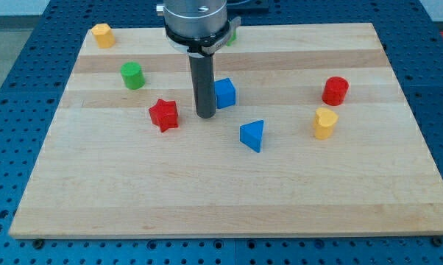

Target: Push the red star into the blue cube

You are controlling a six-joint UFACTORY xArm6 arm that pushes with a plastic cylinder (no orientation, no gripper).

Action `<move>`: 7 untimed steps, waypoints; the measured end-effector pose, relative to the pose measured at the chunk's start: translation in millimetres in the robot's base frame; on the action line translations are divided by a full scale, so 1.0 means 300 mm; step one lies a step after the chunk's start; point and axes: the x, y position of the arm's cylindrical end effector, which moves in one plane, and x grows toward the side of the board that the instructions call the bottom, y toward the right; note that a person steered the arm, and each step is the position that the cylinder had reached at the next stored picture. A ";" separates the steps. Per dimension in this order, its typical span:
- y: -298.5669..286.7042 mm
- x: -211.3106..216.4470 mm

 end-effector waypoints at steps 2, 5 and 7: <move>-0.039 0.006; -0.078 0.013; -0.080 0.013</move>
